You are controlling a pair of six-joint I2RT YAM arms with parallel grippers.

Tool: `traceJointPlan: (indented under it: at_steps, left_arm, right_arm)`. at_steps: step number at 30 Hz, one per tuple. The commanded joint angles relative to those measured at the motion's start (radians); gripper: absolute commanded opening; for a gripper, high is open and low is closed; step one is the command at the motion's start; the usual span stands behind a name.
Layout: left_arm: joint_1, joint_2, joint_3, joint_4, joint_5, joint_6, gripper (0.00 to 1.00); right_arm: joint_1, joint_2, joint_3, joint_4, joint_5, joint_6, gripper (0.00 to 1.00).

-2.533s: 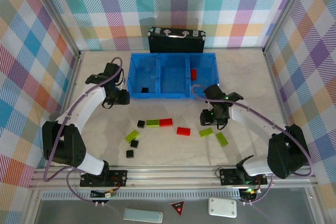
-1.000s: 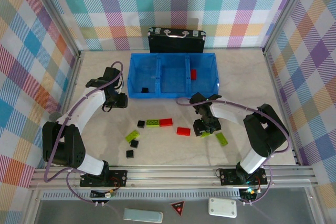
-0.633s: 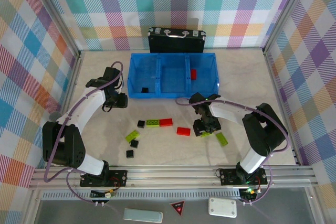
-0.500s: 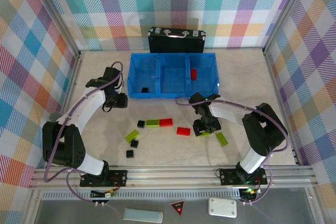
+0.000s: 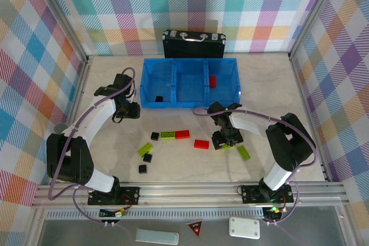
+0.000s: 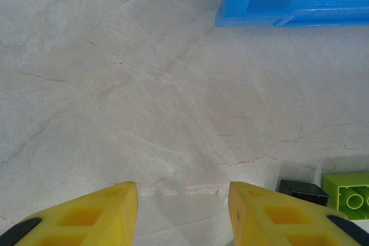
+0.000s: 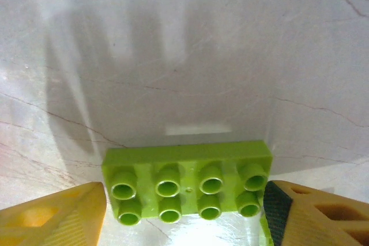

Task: Sort the legos into containers by color
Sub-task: Pick up the lego from the bottom-center of the table.

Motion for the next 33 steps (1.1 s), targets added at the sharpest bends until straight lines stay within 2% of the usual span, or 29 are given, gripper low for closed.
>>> traceJointPlan:
  at_steps: [1,12,22,33]
  left_arm:
    - [0.012,-0.011,-0.009,-0.002,-0.01,0.008,0.45]
    - [0.012,-0.013,-0.01,-0.003,-0.009,0.006,0.45]
    - [0.012,-0.015,-0.011,-0.003,-0.008,0.007,0.45]
    - [0.012,-0.018,-0.009,-0.006,-0.001,0.005,0.45]
  right_arm:
    - [0.007,-0.007,0.028,-0.03,0.028,0.01,0.75]
    - [0.007,0.024,0.02,0.006,-0.033,0.005,0.75]
    - [0.008,0.054,0.027,0.0,-0.029,0.0,0.75]
    - [0.007,0.045,0.011,0.014,-0.046,0.012,0.68]
